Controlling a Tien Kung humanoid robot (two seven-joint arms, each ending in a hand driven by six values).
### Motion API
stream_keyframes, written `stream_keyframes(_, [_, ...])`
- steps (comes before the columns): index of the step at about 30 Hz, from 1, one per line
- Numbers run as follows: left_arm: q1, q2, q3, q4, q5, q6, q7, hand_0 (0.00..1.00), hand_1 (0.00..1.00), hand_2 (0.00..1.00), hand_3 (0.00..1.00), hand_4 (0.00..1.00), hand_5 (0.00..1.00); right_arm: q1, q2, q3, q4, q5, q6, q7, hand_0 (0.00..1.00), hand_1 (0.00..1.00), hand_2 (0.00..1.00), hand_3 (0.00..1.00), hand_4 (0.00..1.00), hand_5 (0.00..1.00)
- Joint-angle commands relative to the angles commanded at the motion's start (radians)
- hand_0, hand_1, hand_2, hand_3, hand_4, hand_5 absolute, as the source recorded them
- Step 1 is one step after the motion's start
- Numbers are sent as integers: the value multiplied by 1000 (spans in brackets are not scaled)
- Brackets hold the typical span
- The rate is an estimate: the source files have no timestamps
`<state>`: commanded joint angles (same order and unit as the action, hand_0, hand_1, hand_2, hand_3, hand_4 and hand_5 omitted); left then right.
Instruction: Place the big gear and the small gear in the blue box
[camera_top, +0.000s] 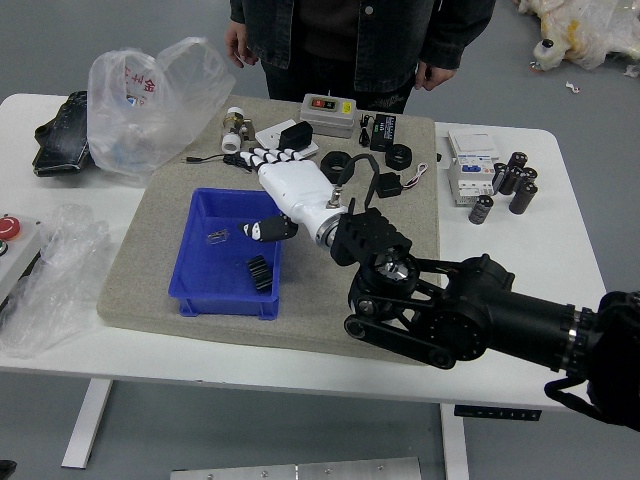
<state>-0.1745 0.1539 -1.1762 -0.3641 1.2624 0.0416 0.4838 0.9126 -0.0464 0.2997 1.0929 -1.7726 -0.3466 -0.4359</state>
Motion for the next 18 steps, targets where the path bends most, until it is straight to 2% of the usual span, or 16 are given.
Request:
stream_keyframes(1, [0,0,0,0,0,0,-1,644,624,586,703,736,465,-1,-8,10,-14,12,-4,5,920,969,998,987,821,384])
stream_keyframes(2, [0,0,0,0,1,0,-1,644,624,587,701,735,466,-1,-16,21,-31,27,-10,12,779,865,913,926,762,332])
stream_keyframes(7, [1,1,-3,0,4,0,-1,644,624,587,701,735,466,5,-32,35,-107,41,-20,22,779,865,913,926,762,332])
stream_keyframes(8, [1,1,-2,0,4,0,-1,643,624,587,700,733,466,8,-31,30,-122,42,-20,22,735,826,875,881,727,253])
stream_keyframes(12, [-1,-1,-3,0,6,-1,-1,643,624,587,700,733,466,25,-10,-39,-206,84,-14,31,735,826,875,881,727,253])
stream_keyframes(18, [-4,-3,-2,0,6,-2,-1,642,623,586,697,732,465,46,18,-135,-278,150,-6,41,730,822,867,883,747,267])
